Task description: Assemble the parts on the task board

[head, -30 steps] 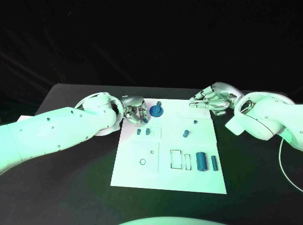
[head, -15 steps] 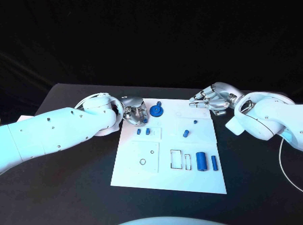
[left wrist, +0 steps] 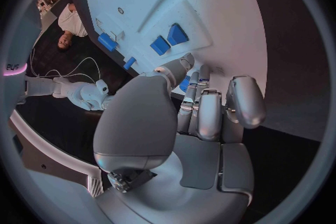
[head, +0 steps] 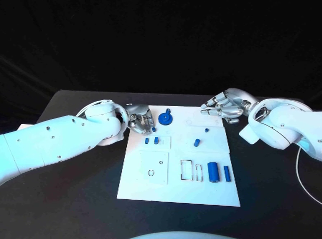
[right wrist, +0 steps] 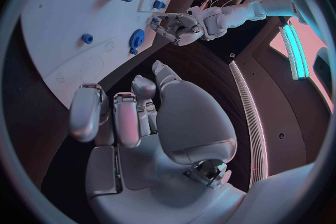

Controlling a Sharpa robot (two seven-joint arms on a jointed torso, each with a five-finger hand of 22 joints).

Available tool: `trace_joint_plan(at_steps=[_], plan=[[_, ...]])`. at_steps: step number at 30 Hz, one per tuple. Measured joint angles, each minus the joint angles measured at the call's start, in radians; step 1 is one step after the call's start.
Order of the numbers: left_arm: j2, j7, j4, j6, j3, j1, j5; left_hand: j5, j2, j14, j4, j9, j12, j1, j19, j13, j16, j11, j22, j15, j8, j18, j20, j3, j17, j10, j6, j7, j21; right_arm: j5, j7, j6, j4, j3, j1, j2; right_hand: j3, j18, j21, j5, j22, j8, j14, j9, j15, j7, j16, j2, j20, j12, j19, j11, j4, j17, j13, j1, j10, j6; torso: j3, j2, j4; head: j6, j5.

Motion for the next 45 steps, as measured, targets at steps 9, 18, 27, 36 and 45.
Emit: trace_joint_plan(at_steps=[9,18,27,36,45], plan=[[-0.066,0.045,-0.003,-0.127,0.0,0.0,0.229,0.0,0.024,0.0,-0.035,-0.003,0.012,0.038,-0.039,0.011,-0.049,-0.006,-0.073,0.0,0.023,0.0,-0.002,0.065,-0.074,0.038,0.048,-0.003,-0.104,-0.2,0.001,0.005,0.001,0.0,-0.001,-0.009,0.143,0.021,-0.094,-0.033,-0.147,0.039,0.0,0.009,0.0,-0.011,-0.141,-0.041,-0.001,-0.565,-0.057,0.003,-0.086,-0.104,-0.493,0.124,-0.217,0.067,0.0007,-0.001,0.0003,0.013,-0.017],[-0.147,0.224,0.053,-0.242,-0.006,-0.003,0.855,0.0,0.038,-0.097,-0.026,-0.019,0.021,0.002,-0.152,0.016,-0.204,0.007,-0.245,0.01,0.023,0.04,0.006,0.064,-0.288,0.011,0.038,0.009,-0.348,-0.648,-0.024,0.046,0.027,-0.001,-0.017,0.0,0.249,0.021,-0.094,-0.084,-0.123,0.034,0.0,0.007,0.0,-0.018,-0.156,-0.08,0.002,-0.698,-0.028,-0.002,-0.116,-0.12,-0.719,0.1,-0.134,0.133,-0.0005,0.0,0.0,0.033,-0.053],[-0.173,0.366,0.089,-0.255,-0.011,-0.013,1.226,0.0,0.038,-0.104,-0.02,-0.022,0.03,-0.009,-0.164,0.02,-0.22,0.007,-0.274,0.014,0.023,0.055,0.007,0.048,-0.317,0.003,0.034,0.013,-0.387,-0.912,-0.067,0.104,0.036,-0.004,-0.038,0.02,0.271,0.021,-0.094,-0.095,-0.128,0.023,0.0,0.005,0.0,-0.026,-0.171,-0.104,0.001,-0.73,-0.026,-0.005,-0.116,-0.135,-0.785,0.075,-0.13,0.141,-0.0018,0.0,0.003,0.043,-0.066],[-0.186,0.428,0.104,-0.263,-0.012,-0.016,1.344,0.0,0.043,-0.104,-0.024,-0.024,0.041,-0.013,-0.168,0.024,-0.201,0.009,-0.287,0.014,0.028,0.055,0.011,0.033,-0.3,-0.002,0.034,0.013,-0.407,-1.029,-0.091,0.16,0.044,-0.007,-0.058,0.042,0.288,0.021,-0.099,-0.099,-0.14,0.012,0.0,0.003,0.0,-0.03,-0.183,-0.126,-0.001,-0.746,-0.025,-0.005,-0.112,-0.147,-0.832,0.054,-0.13,0.138,-0.0005,0.002,0.0013,0.045,-0.065],[-0.194,0.449,0.113,-0.272,-0.012,-0.016,1.378,0.0,0.043,-0.104,-0.028,-0.025,0.047,-0.013,-0.175,0.025,-0.209,0.007,-0.302,0.014,0.028,0.055,0.011,0.029,-0.317,-0.004,0.027,0.012,-0.424,-1.077,-0.106,0.175,0.03,-0.005,-0.065,0.054,0.3,0.021,-0.103,-0.105,-0.146,0.012,0.004,0.003,-0.004,-0.038,-0.187,-0.126,-0.001,-0.753,-0.025,-0.009,-0.117,-0.152,-0.853,0.054,-0.134,0.145,-0.0004,0.003,0.0024,0.037,-0.065]])
